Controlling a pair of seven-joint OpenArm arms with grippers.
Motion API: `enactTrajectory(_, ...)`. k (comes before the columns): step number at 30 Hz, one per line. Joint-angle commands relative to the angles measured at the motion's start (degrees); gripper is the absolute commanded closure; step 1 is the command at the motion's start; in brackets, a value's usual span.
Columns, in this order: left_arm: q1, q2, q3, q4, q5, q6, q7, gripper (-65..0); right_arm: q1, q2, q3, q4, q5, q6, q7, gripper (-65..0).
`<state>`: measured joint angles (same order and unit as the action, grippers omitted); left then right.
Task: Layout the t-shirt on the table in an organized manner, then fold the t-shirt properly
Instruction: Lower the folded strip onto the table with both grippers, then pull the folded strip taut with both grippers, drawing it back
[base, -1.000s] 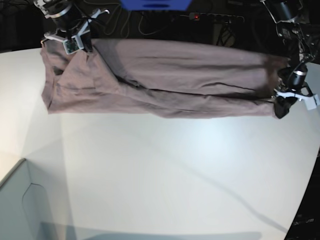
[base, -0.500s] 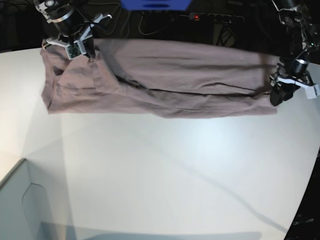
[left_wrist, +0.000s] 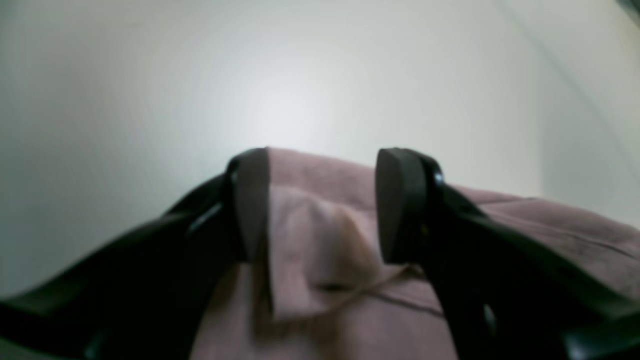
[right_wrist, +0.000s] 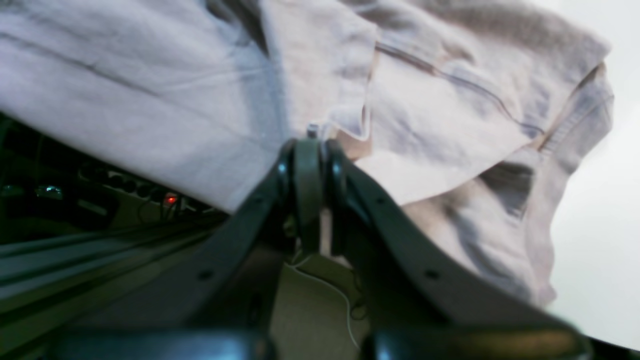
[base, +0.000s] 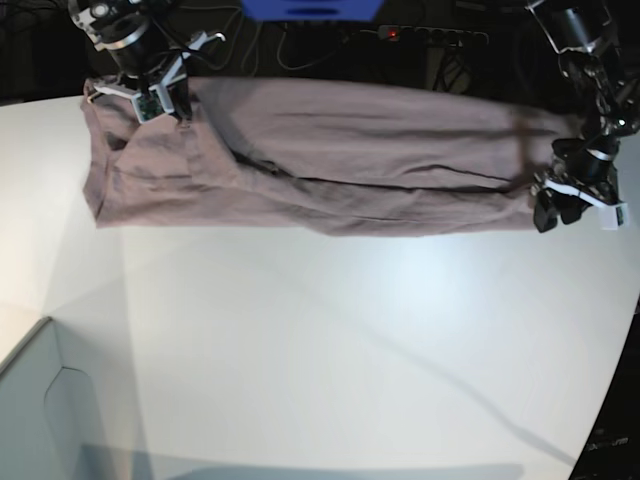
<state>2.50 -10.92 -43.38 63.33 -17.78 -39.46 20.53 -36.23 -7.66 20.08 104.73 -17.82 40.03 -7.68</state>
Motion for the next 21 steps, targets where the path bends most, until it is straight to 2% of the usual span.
enactTrajectory(1, -0.96, -0.82, -0.19, -0.17, 0.42, -0.54, -1.15, -33.2, -0.48, -0.03, 0.01, 0.81, 0.64, -0.03, 1.13, 0.0)
enactTrajectory(8, -2.11, 0.24, -0.19, -1.84, 4.46, -0.54, -1.15, -31.4, 0.67, -0.03, 0.28, 0.81, 0.55, -0.03, 0.96, 0.0)
enactTrajectory(13, -1.84, 0.24, -0.19, -1.92, 4.46, -0.54, -1.15, -19.5, 0.76, -0.03, 0.28, 0.81, 0.55, -0.03, 0.96, 0.0)
enactTrajectory(15, -1.76, 0.24, -0.19, -1.92, 4.2, -0.54, -0.8, -11.8, 0.76, -0.03, 0.19, 0.81, 0.55, -0.03, 0.96, 0.0)
enactTrajectory(17, -1.14, 0.24, -0.19, -1.57, 4.02, -0.54, -0.8, -0.4, 0.76, -0.03, 0.1, 0.81, 0.55, -0.03, 0.96, 0.0)
enactTrajectory(21, -0.79, 0.24, -0.27, -1.22, 3.93, -0.54, -1.15, -0.3, 0.84, -0.03, 0.01, 0.81, 0.55, -0.03, 0.96, 0.0)
